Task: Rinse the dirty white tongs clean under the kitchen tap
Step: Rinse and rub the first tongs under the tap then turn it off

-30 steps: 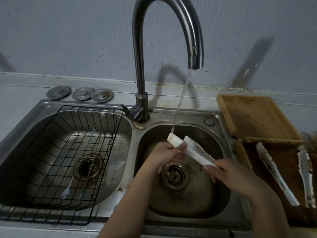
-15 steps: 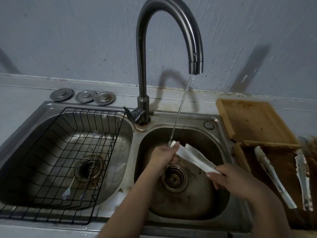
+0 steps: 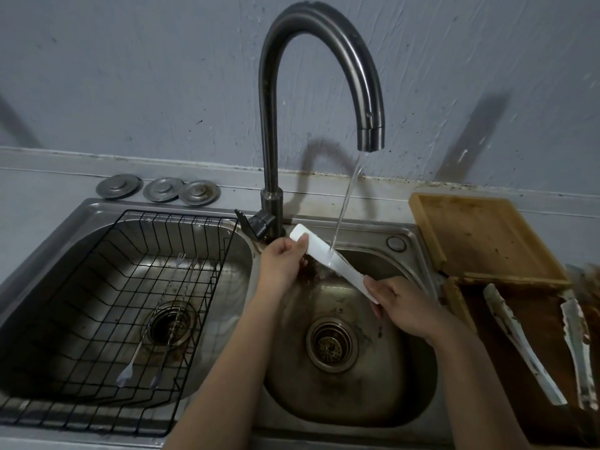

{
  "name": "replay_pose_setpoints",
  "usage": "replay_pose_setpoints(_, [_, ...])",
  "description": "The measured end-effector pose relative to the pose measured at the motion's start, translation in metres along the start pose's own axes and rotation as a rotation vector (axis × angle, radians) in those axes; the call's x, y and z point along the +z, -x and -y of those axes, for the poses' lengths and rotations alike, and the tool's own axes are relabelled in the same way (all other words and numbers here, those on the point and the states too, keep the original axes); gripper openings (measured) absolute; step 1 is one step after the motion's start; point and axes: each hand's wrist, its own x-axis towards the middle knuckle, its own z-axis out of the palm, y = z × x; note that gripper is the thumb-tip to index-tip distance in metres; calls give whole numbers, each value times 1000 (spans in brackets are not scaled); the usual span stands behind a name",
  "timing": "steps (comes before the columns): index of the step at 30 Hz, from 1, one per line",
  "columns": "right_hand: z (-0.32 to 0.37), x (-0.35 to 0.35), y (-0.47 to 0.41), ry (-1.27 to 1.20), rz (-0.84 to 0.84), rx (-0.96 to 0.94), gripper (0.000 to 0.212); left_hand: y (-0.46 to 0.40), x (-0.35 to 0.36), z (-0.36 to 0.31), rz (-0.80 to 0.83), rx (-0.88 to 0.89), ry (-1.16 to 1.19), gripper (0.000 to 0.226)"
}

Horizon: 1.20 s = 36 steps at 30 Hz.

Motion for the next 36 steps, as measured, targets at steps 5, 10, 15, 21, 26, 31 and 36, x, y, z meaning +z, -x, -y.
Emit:
replay_pose_setpoints(5, [-8, -2, -3, 24, -23, -32, 63, 2, -2, 1, 69, 34, -26, 38])
replay_pose_setpoints(10, [-15, -6, 3, 56, -2, -7, 62, 12, 3, 4, 88, 25, -28, 39])
replay_pose_setpoints(15, [-11, -2, 14, 232, -152, -22, 51, 12, 5, -2, 136, -110, -68, 45])
replay_pose_setpoints(21, [-13, 2, 26, 489, -298, -106, 23, 9, 11, 5, 176, -66, -58, 43])
replay_pose_setpoints(26, [-23, 6, 31, 141, -385, -41, 48, 13, 17, 11, 145, -1, -73, 39])
replay_pose_setpoints(31, [-28, 5, 29, 134, -336, 33, 22, 23, 17, 15, 178, -41, 38, 34])
replay_pose_setpoints(36, [-36, 5, 29, 7, -352, 131, 15, 30, 15, 23, 187, -87, 33, 34])
